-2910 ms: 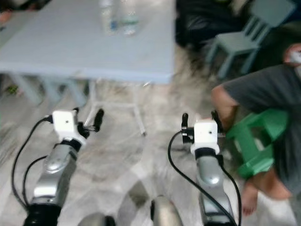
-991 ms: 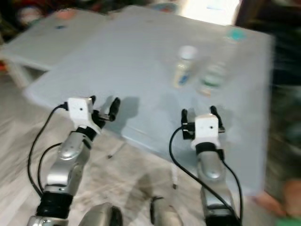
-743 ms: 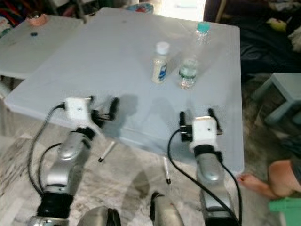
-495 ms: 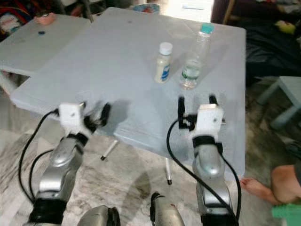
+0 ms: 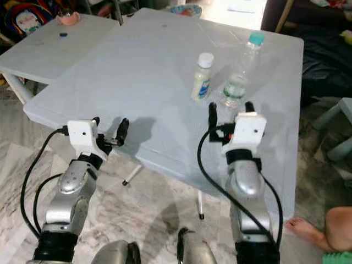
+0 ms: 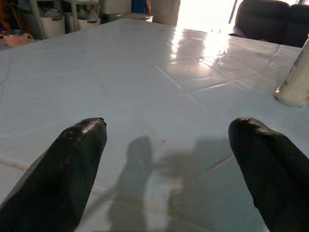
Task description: Restocking fridge
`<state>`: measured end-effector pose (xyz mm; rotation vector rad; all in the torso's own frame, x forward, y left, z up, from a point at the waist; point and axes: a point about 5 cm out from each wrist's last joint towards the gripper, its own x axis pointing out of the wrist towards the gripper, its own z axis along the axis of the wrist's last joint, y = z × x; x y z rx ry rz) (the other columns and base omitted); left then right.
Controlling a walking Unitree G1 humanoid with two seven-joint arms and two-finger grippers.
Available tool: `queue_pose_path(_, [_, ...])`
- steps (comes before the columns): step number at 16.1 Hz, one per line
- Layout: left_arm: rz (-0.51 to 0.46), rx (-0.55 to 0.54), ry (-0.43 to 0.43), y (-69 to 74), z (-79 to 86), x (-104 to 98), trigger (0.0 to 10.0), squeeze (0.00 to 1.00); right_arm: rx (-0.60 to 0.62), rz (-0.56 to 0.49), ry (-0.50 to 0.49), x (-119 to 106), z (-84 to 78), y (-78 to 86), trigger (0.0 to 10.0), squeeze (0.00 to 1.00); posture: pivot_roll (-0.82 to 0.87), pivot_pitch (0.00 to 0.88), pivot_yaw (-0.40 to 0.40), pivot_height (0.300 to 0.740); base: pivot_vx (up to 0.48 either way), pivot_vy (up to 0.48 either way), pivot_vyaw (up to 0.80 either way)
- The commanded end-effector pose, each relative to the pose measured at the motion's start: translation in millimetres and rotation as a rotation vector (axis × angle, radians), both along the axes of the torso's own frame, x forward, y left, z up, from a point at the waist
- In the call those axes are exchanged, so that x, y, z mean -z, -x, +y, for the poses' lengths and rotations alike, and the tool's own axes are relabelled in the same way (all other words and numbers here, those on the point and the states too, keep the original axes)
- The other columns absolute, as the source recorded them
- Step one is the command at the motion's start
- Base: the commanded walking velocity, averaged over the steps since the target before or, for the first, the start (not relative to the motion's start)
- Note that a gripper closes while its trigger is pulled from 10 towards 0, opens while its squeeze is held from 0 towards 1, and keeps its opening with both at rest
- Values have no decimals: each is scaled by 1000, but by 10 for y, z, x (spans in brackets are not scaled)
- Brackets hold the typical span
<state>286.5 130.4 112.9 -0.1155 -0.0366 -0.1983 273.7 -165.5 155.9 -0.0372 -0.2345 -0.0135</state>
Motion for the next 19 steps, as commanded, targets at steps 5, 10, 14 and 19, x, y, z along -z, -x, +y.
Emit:
queue_pose_path(5, [-28, 8, -9, 1, 13, -46, 10000, 0, -13, -5, 59, 12, 19, 70, 10000, 0, -68, 128, 21, 740, 251, 0, -725])
queue_pose_path(10, [-28, -22, -18, -2, 58, -39, 10000, 0, -67, 9, 85, 42, 60, 67, 10000, 0, -68, 129, 17, 740, 0, 0, 0])
queue_pose_path(14, [-22, -45, -32, 6, 89, -24, 10000, 0, -180, -17, 115, -17, 181, 50, 10000, 0, -61, 133, 16, 740, 0, 0, 0])
queue_pose_path(19, [-25, -59, -47, 2, 110, -29, 10000, 0, -190, -84, 121, -182, 174, -19, 10000, 0, -59, 134, 21, 740, 0, 0, 604])
